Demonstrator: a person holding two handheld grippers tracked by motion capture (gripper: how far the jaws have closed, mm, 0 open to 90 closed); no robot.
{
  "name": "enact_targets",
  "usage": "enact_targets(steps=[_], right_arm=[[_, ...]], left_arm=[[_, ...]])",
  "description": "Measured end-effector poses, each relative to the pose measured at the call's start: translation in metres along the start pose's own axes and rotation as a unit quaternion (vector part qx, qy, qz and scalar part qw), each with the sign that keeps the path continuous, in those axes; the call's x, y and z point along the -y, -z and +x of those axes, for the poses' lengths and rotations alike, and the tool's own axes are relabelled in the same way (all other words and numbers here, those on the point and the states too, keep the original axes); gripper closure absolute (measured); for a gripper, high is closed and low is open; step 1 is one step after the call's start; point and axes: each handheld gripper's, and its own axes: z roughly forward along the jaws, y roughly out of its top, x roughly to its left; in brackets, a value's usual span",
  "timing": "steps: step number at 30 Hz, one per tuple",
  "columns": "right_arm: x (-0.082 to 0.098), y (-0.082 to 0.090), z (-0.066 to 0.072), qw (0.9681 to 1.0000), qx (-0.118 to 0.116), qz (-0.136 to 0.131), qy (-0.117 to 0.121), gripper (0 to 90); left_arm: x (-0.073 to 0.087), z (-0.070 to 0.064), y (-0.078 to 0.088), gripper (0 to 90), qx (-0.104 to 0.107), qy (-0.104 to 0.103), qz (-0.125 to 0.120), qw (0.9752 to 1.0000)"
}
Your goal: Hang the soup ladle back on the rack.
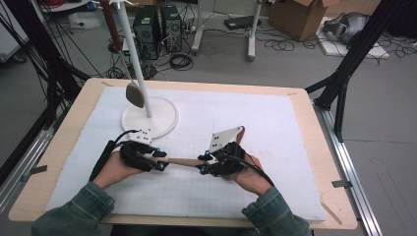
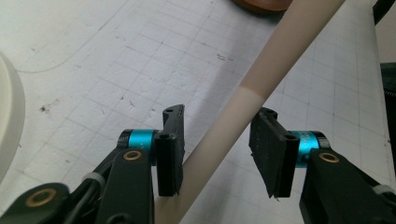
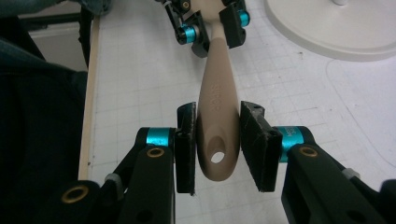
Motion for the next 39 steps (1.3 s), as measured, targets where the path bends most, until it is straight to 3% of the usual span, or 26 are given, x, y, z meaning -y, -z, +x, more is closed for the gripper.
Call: enact_targets(steps=[17,26,39], right_arm=[[0.01,0.005,-0.012,0.9973,0.039,-0.02,-0.06,60.4],[0.017,0.006,-0.02,0.991,0.061,-0.042,-0.111,53.0],[0.011,0.001,-0.019,0.9877,0.055,-0.063,-0.133,46.9]], left_arm=[[0.0,-0.003,0.005,68.1,0.001,-0.008,0.0,1.0],[-0.001,-0.004,0.011,75.2,0.004,-0.013,-0.009,0.9999],[-0.008,-0.008,0.014,77.4,0.009,-0.019,-0.02,0.9996]])
